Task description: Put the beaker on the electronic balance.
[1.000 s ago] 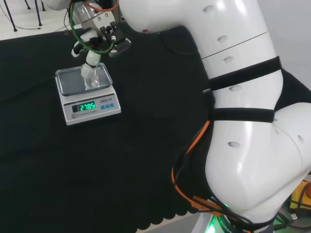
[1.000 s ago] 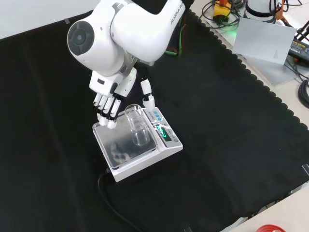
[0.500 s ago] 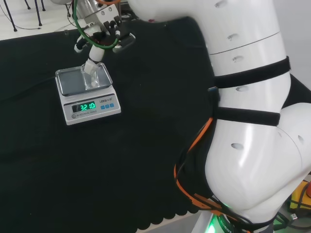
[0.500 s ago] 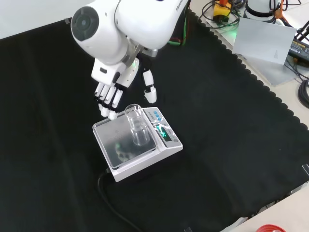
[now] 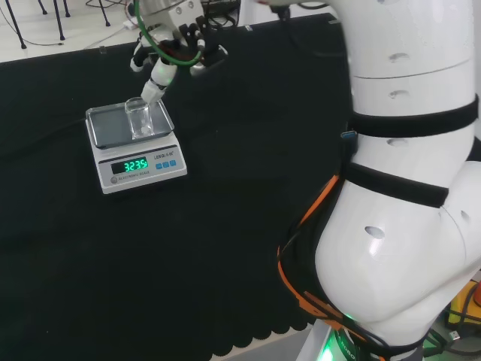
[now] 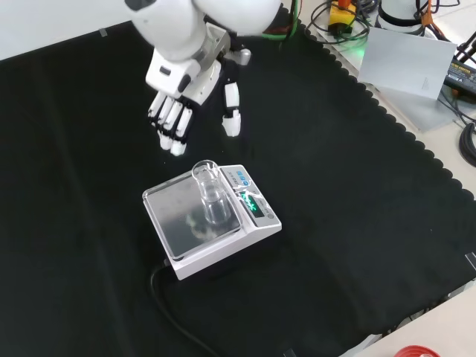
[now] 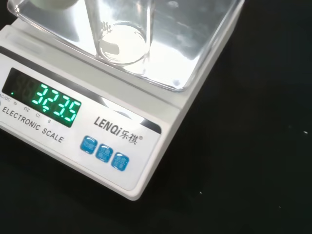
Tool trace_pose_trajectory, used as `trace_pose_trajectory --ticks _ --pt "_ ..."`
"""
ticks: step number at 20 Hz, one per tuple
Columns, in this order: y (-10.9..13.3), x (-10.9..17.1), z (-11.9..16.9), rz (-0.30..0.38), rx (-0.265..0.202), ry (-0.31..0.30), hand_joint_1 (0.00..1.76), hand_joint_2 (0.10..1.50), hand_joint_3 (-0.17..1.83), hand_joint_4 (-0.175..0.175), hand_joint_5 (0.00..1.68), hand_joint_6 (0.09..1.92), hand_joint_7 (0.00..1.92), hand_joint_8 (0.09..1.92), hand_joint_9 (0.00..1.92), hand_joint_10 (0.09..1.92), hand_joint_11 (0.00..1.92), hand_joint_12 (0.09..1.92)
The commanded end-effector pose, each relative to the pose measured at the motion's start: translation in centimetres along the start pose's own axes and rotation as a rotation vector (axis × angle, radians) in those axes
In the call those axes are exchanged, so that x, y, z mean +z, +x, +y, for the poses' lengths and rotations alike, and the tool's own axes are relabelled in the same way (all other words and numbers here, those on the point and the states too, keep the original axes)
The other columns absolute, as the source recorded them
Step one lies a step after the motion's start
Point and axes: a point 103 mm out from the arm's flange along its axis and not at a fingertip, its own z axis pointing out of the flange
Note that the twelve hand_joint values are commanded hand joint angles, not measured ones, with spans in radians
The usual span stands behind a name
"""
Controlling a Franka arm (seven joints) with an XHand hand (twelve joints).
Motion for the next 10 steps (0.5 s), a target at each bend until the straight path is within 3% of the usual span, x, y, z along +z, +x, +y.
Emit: trace_pose_trajectory --ticks 1,10 --pt "-2.4 -0.6 -3.4 0.019 0.066 -0.1 0.68 0.84 0.0 -0.063 0.41 0.09 0.15 0.68 0.26 0.88 0.03 1.48" --pt "-3.9 0.0 -6.7 0.045 0.095 -0.134 0.69 0.84 0.0 -0.066 0.43 0.09 0.16 0.69 0.28 0.88 0.05 1.47"
